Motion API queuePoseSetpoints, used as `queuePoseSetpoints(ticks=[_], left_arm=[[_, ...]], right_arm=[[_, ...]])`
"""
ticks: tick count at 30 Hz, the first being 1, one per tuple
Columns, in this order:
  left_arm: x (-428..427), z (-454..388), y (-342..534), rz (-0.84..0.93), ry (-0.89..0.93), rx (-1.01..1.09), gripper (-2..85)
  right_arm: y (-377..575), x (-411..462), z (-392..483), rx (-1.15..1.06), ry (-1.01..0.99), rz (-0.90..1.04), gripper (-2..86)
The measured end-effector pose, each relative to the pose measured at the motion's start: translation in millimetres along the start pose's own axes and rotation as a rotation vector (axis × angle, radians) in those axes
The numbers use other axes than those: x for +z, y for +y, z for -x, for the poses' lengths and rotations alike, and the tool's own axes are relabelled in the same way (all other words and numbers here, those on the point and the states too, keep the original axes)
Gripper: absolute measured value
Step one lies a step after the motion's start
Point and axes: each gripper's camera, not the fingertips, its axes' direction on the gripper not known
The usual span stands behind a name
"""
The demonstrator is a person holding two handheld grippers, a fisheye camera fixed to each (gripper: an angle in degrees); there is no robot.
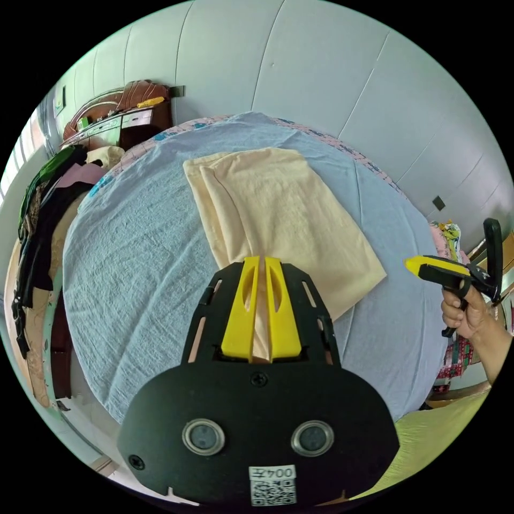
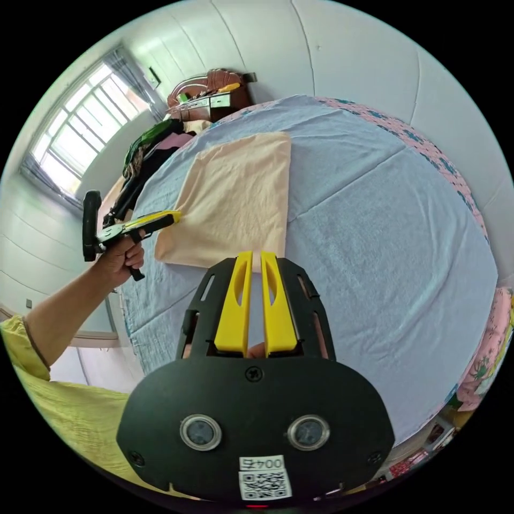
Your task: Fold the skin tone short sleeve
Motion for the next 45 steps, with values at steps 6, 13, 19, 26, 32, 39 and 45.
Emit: queuePoseSetpoints(ticks=[6,13,19,26,32,39,45], left_arm=[[-49.3,14.7,34.5,-0.027,0.027,-0.063,1.5],[-81.3,10.2,82.7,0.012,-0.024,-0.154,1.8],[-95.1,-24.7,113.0,0.070,-0.075,-0.132,1.2],[-87.3,-58.2,114.8,0.154,-0.196,0.120,0.9],[-71.9,-50.0,103.8,0.155,-0.197,0.284,0.9],[-55.9,-24.8,82.4,0.103,-0.103,0.524,1.3],[-42.1,-9.3,81.5,0.093,-0.014,0.652,1.6]], right_arm=[[36.7,-17.9,-17.6,0.044,-0.061,-0.002,3.8],[53.9,-28.9,-32.5,0.027,-0.165,-0.002,0.4],[64.4,-29.3,-44.0,0.006,-0.257,-0.024,1.0],[87.2,-36.9,-59.8,0.114,-0.281,-0.050,3.2],[73.3,-32.7,-47.8,0.163,-0.254,-0.060,6.8],[1.4,-13.7,-4.6,0.262,-0.172,0.017,7.0],[-70.4,8.9,35.4,0.296,-0.063,0.098,8.3]])
